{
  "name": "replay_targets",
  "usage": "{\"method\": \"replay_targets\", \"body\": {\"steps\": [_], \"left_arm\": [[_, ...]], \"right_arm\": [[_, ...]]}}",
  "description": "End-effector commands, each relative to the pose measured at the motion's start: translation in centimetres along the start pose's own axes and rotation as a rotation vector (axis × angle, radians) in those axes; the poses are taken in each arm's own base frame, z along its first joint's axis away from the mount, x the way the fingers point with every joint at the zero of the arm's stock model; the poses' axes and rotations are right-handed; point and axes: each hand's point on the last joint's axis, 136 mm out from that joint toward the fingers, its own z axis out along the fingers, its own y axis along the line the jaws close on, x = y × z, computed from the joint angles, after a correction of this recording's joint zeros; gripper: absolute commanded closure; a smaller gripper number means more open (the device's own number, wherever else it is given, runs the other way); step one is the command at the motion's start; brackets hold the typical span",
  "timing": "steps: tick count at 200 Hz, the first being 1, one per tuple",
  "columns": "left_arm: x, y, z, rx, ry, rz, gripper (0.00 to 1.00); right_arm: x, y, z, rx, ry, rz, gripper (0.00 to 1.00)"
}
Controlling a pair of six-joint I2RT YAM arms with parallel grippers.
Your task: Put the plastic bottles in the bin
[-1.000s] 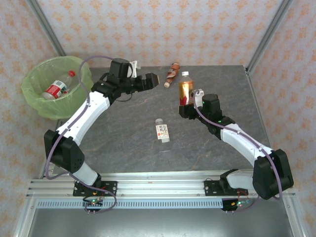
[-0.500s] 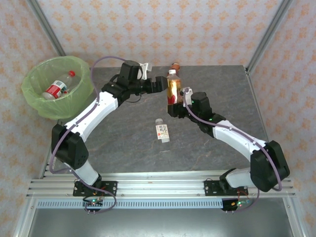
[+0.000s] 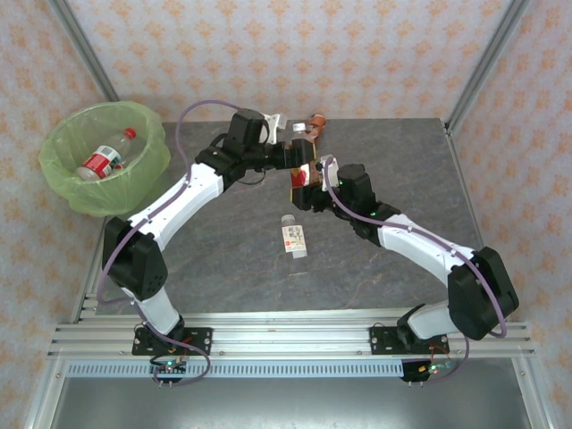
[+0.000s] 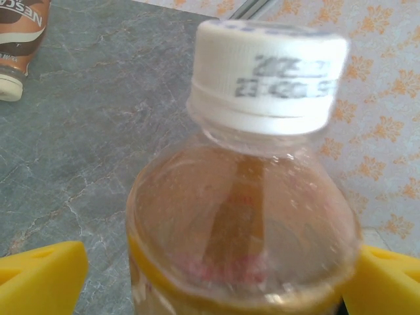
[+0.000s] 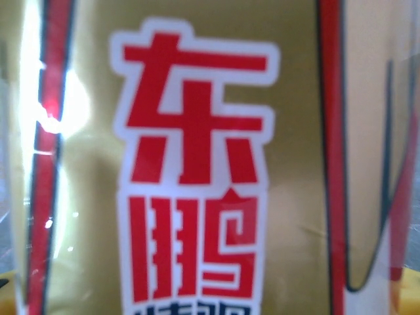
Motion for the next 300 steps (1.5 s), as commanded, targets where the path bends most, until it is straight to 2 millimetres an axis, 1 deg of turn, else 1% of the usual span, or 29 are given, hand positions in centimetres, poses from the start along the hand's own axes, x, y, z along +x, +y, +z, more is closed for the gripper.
{"method": "replay_targets", "body": {"steps": [1,33,45,64,78,89,106,120,134,144,159,172,194,210,220,227,239,260,278,293,300], "left_arm": [[-1.1,-0.5,0.8,0.009,-0.031,0.009,0.05],[-0.4,-0.8,2.2,0.017,0.025,0.007,0.12],[-0.2,-0.9,2.4,0.008,0.032,0.025,0.16],[-0.2,-0.9,2.3,-0.002,0.029,0.038,0.25],[-0.4,-0.9,2.1,-0.009,0.017,0.042,0.27],[-0.5,-1.0,2.0,-0.008,0.011,0.043,0.27],[-0.6,-1.0,2.0,-0.005,0.005,0.043,0.33],[-0.6,-1.0,1.9,-0.006,-0.004,0.042,0.36],[-0.7,-1.1,1.8,-0.005,-0.014,0.046,0.40],[-0.9,-1.0,1.5,-0.011,-0.029,0.047,0.42],[-1.3,-0.7,1.1,-0.031,-0.060,0.047,0.43],[-1.6,-0.5,0.8,-0.048,-0.081,0.045,0.44],[-2.1,-0.1,0.1,-0.064,-0.104,0.040,0.44],[-2.7,0.5,-0.7,-0.096,-0.136,0.031,0.45],[-3.1,1.7,-1.3,-0.157,-0.162,0.011,0.45],[-3.4,2.7,-1.8,-0.208,-0.180,0.000,0.45],[-3.6,3.6,-2.7,-0.264,-0.201,-0.002,0.45],[-4.2,4.5,-4.3,-0.316,-0.248,-0.002,0.45],[-5.2,5.4,-6.6,-0.378,-0.295,0.006,0.45],[-6.0,6.6,-8.7,-0.440,-0.343,0.002,0.45],[-6.4,7.1,-9.9,-0.474,-0.374,0.000,0.45]], "right_arm": [[-2.8,2.6,-0.4,-0.100,-0.096,-0.036,0.49],[-2.8,2.6,0.0,-0.098,-0.073,-0.038,0.49],[-2.9,2.7,0.2,-0.102,-0.074,-0.028,0.49],[-3.2,2.8,0.4,-0.107,-0.073,-0.007,0.49],[-3.2,2.9,0.4,-0.113,-0.073,0.002,0.49],[-3.3,3.1,0.4,-0.123,-0.071,0.003,0.47],[-3.3,3.3,0.4,-0.132,-0.070,0.001,0.44],[-3.1,3.1,0.3,-0.122,-0.070,0.001,0.39],[-3.0,2.7,0.1,-0.097,-0.065,0.013,0.28],[-3.0,2.6,0.0,-0.088,-0.055,0.018,0.22],[-2.7,2.8,-0.1,-0.095,-0.045,0.014,0.16],[-2.6,3.3,-0.5,-0.126,-0.052,-0.003,0.11],[-2.8,3.3,-1.2,-0.123,-0.085,-0.013,0.05],[-3.0,3.0,-1.8,-0.097,-0.111,-0.022,0.01],[-3.2,3.1,-2.3,-0.096,-0.134,-0.030,0.01],[-3.3,3.5,-2.6,-0.117,-0.142,-0.046,0.01],[-3.5,3.9,-3.1,-0.131,-0.152,-0.051,0.01],[-4.2,3.0,-3.7,-0.070,-0.189,-0.031,0.01],[-5.1,0.8,-4.5,0.057,-0.267,0.005,0.01],[-5.8,-1.9,-5.6,0.206,-0.345,0.052,0.01],[-5.6,-3.5,-6.1,0.294,-0.363,0.086,0.01]]}}
